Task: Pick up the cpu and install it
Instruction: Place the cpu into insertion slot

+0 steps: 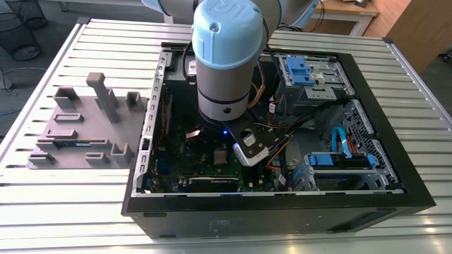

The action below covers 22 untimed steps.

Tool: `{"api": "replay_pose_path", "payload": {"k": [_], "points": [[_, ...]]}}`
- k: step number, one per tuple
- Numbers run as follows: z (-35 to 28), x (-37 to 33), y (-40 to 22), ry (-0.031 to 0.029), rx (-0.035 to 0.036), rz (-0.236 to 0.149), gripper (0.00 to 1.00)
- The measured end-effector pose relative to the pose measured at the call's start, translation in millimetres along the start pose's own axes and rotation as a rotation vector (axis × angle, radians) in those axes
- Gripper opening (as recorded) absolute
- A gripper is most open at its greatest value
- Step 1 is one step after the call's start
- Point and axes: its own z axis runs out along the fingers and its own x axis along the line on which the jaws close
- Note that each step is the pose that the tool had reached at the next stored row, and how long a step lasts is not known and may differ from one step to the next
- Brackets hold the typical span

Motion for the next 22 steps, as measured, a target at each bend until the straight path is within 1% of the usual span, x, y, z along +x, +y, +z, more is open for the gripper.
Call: {"api": "replay_pose_path", "payload": {"k": [6, 15, 16, 17, 18, 22], "points": [[-0.1, 0.0, 0.0, -0.0001, 0.0001, 0.012, 0.38], [0.0, -0.5, 0.0, -0.0002, 0.0, 0.013, 0.4], [0.0, -0.5, 0.0, -0.0002, 0.0, 0.013, 0.45], [0.0, -0.5, 0.0, -0.0002, 0.0, 0.013, 0.45], [0.2, -0.5, 0.0, -0.0001, 0.0, 0.013, 0.52], [2.6, -0.4, 0.0, 0.0001, -0.0006, -0.002, 0.52]]}}
